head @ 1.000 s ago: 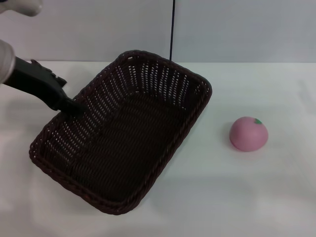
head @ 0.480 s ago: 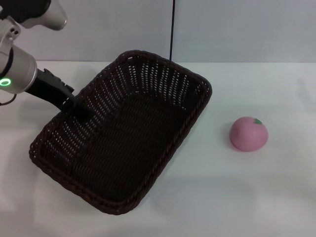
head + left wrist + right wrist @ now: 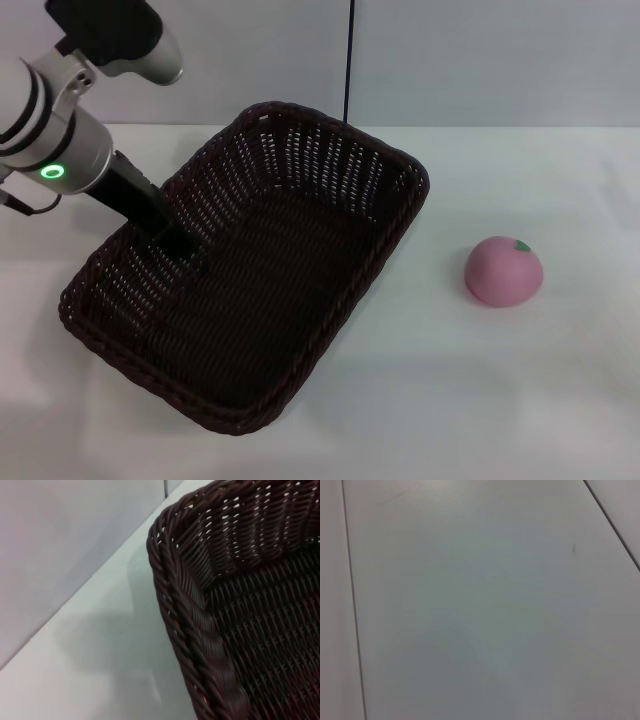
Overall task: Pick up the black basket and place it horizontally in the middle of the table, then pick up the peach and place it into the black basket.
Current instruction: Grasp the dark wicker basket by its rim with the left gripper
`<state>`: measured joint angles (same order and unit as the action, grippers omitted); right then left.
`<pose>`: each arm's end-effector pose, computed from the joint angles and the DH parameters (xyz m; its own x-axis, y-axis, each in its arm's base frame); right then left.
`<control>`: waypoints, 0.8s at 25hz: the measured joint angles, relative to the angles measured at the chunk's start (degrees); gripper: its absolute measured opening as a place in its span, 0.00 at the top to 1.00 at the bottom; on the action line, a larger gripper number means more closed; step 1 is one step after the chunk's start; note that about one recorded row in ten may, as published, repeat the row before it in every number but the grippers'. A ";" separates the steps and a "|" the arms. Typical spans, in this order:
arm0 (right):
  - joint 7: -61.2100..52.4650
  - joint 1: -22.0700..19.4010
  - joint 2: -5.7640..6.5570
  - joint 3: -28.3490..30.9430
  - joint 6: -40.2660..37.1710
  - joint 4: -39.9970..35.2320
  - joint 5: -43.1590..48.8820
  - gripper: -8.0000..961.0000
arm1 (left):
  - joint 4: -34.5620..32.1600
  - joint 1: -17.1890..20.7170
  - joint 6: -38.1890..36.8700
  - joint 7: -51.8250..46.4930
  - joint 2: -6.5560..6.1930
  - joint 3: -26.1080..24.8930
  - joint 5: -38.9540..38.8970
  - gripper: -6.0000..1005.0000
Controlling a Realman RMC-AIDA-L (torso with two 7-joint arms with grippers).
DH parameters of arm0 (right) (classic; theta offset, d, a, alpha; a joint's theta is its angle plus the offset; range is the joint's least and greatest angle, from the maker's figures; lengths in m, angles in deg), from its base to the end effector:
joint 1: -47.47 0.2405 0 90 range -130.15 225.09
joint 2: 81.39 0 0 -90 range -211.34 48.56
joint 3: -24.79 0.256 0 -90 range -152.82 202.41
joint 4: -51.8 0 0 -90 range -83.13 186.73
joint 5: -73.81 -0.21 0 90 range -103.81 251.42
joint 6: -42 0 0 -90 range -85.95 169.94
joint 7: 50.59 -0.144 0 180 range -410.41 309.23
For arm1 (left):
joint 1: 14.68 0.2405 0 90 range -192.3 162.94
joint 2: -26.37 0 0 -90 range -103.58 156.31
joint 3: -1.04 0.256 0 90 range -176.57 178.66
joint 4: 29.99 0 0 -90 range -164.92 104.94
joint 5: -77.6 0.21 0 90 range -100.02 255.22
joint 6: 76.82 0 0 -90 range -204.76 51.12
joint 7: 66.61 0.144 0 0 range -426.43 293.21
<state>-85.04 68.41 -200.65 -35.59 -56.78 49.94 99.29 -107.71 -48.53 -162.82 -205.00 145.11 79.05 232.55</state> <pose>0.3118 0.2769 0.0371 0.3520 0.3375 -0.8730 -0.8111 -0.3555 -0.4645 -0.1958 0.3672 0.0157 0.7805 0.5621 -0.2735 0.3789 -0.7734 -0.5083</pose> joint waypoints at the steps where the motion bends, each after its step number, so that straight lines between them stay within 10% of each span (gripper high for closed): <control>1: 0.00 0.02 0.00 0.00 0.07 0.00 0.02 0.25 | 0.00 0.00 0.00 0.00 0.00 0.00 0.00 0.23; 12: 0.09 -0.02 0.16 0.00 1.32 -0.56 -0.19 0.25 | 2.09 -2.80 -1.24 -0.36 0.07 4.33 1.85 0.26; 20: 0.20 -0.27 0.26 0.10 2.43 -1.48 -0.25 0.25 | 0.10 -2.49 -1.07 1.46 0.09 6.21 1.67 0.56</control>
<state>-84.85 68.14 -200.39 -35.49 -54.35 48.45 99.04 -107.60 -51.02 -163.89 -203.55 145.20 85.26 234.22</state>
